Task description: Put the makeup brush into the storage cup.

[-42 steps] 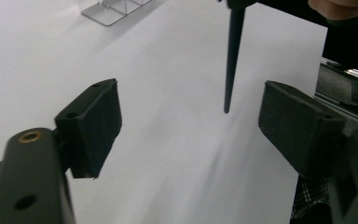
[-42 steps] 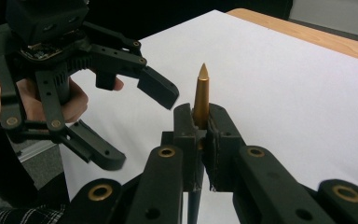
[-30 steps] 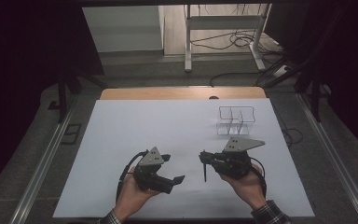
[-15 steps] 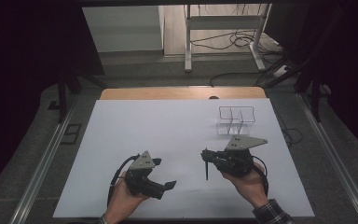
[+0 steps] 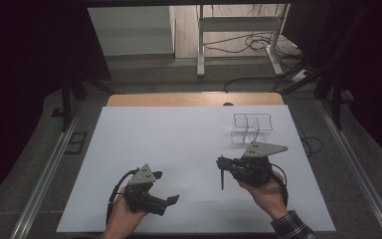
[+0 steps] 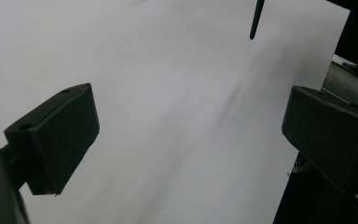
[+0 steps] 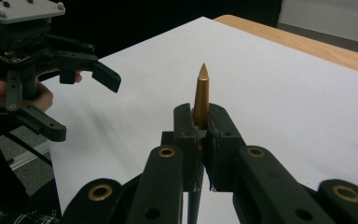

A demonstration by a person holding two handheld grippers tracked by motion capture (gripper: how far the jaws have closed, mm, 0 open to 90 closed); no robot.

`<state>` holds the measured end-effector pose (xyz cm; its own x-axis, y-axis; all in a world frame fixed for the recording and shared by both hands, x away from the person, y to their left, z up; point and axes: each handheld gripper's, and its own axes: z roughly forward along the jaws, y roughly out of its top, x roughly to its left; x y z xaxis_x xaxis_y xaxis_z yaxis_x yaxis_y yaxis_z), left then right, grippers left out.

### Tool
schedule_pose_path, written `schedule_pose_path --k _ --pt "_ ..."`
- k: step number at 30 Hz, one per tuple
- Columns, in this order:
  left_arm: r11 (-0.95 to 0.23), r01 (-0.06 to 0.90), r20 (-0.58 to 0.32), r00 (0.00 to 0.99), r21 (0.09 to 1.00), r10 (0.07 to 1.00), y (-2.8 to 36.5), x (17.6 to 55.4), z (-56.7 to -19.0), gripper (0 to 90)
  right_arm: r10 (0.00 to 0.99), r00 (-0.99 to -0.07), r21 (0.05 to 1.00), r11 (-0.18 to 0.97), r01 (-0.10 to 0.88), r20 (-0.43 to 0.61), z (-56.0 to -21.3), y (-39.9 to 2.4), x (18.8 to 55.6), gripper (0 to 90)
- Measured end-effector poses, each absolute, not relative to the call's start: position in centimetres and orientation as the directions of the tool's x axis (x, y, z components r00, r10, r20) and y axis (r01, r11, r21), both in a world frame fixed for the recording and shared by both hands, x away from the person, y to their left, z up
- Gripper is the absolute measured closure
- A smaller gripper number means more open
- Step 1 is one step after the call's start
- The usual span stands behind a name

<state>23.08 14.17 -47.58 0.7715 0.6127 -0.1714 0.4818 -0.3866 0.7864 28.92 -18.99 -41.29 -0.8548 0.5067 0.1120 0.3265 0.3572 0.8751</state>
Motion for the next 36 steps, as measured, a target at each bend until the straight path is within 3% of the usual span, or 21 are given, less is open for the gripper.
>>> schedule_pose_path --k 36 --pt "-0.427 0.449 -0.076 0.754 0.785 0.652 15.7 21.3 -48.7 2.8 0.570 -0.817 0.893 0.317 0.320 0.091 -39.4 -20.8 32.0 83.8"
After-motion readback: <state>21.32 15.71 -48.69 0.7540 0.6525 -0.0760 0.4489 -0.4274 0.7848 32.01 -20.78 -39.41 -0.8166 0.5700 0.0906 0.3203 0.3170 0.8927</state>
